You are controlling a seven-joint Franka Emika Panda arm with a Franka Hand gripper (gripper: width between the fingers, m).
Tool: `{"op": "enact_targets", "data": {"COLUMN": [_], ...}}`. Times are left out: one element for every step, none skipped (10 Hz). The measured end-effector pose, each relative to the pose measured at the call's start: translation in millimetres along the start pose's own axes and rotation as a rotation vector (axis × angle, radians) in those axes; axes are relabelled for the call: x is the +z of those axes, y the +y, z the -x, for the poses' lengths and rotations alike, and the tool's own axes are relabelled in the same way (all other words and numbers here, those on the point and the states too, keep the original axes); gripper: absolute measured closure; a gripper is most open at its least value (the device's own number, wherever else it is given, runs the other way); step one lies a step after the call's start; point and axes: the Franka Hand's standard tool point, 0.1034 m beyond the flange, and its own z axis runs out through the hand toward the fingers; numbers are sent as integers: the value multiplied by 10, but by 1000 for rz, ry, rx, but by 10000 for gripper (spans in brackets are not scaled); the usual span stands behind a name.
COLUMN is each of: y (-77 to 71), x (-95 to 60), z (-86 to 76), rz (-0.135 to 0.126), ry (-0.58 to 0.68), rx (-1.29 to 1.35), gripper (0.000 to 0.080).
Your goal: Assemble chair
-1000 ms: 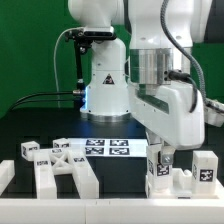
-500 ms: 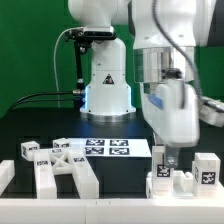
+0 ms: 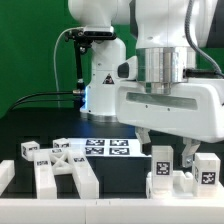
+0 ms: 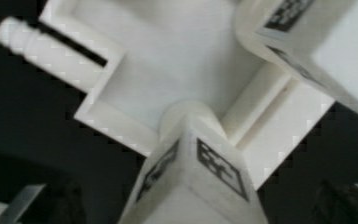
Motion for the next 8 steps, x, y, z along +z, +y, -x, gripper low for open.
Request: {"op": "enact_targets", "data": {"y": [8,17,11,13,15,16,17,15], "x": [5,9,22,25,27,29,33,33], "z": [-6,-23,0,0,-2,-2,1,3], "rz": [2,4,1,0,1,1,0,-1], "ry": [3,17,25,24,24,24,23,23], "rx": [-86,-275,-347,-310,-291,-282,-205,-134], "gripper": [151,150,150,150,288,288,475,515]}}
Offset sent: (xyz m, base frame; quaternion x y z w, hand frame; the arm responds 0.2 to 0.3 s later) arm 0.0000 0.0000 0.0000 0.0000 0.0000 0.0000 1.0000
